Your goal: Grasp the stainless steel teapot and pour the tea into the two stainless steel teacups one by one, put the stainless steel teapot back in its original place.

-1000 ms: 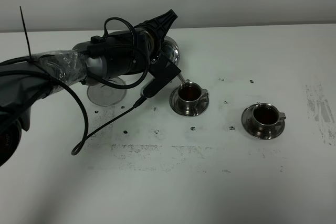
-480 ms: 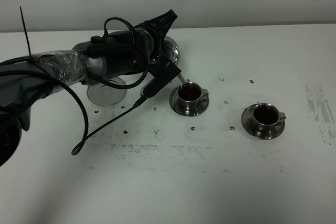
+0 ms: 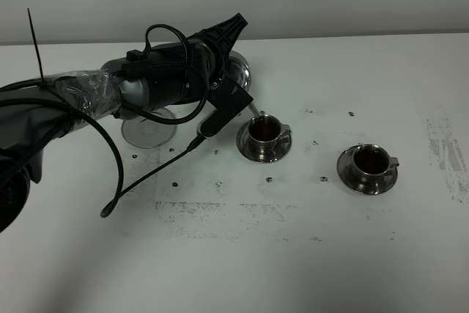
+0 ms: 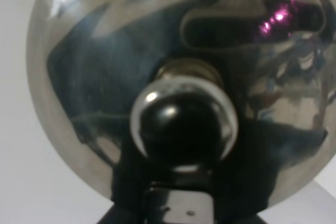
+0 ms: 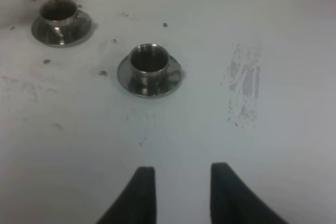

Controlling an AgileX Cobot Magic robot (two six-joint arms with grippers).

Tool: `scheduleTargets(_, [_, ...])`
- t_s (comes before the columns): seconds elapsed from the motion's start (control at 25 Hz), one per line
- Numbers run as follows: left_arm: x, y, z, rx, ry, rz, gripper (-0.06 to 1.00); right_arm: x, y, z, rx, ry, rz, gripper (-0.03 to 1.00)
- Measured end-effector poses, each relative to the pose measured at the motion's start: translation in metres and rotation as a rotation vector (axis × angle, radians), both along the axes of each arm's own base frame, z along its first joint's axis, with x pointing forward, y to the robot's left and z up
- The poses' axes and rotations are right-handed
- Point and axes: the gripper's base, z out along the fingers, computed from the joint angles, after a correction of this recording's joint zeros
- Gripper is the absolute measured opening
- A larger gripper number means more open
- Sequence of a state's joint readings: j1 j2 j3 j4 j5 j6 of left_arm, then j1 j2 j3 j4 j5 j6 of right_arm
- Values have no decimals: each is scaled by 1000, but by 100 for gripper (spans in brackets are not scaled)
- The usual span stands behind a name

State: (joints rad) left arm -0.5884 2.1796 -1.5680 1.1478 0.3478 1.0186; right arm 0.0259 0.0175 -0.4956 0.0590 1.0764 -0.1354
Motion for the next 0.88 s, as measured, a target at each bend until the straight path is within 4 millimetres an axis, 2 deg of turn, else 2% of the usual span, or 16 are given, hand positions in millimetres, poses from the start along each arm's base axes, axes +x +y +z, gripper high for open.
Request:
scheduleTargets(0.36, [-2, 0, -3, -66, 42, 47, 18, 0, 0, 0, 0, 0, 0, 24])
scheduleTargets(0.52, [-4, -3, -3, -166, 77, 91, 18, 0, 0, 0, 0, 0, 0, 24])
scheduleTargets(0.64, [-7, -5, 7, -256, 91, 122, 18, 0, 0, 0, 0, 0, 0, 24])
scheduleTargets(0.88, [-18, -2, 49, -542, 122, 291, 18, 0, 0, 0, 0, 0, 0, 24])
